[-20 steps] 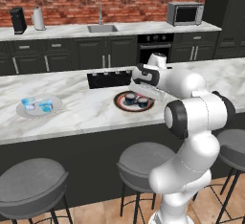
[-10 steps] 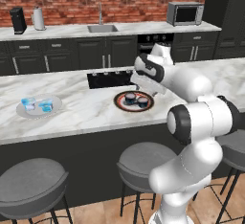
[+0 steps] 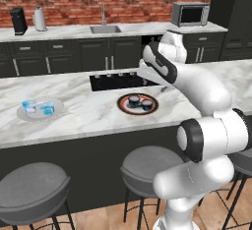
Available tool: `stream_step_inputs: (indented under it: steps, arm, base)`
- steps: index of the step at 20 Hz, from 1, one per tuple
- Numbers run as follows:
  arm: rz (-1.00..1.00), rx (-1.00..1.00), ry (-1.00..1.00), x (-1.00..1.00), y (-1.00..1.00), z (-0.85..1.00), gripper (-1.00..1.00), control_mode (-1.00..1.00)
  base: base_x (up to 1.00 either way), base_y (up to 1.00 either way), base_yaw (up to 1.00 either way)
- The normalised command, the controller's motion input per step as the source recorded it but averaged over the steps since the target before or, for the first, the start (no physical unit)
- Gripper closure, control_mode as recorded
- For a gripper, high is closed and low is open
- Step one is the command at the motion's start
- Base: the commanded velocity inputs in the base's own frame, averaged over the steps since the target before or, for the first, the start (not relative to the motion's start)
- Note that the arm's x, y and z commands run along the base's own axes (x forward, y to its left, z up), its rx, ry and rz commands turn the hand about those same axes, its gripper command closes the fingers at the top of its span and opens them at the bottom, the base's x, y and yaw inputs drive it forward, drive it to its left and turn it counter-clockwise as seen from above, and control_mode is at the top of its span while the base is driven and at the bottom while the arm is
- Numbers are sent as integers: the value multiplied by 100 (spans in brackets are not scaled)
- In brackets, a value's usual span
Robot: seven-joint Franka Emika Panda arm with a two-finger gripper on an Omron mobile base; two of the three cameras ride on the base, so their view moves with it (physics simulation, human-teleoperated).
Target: Place two yogurt containers on each plate.
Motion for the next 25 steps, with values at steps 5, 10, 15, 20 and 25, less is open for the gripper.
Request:
stream_step_inputs:
  steps: [5,10,15,20,25]
  arm:
    - [0,0,0,-47,1,55,-100,-100]
    - [0,0,0,-40,0,38,-100,-100]
    - [0,0,-3,-54,2,7,-100,-100]
    - [0,0,-7,-66,1,0,-100,-100]
    - [0,0,-12,-63,0,0,-100,-100]
  base:
    - [0,0,0]
    - [0,0,0]
    - [0,0,0]
    - [0,0,0]
    - [0,0,0]
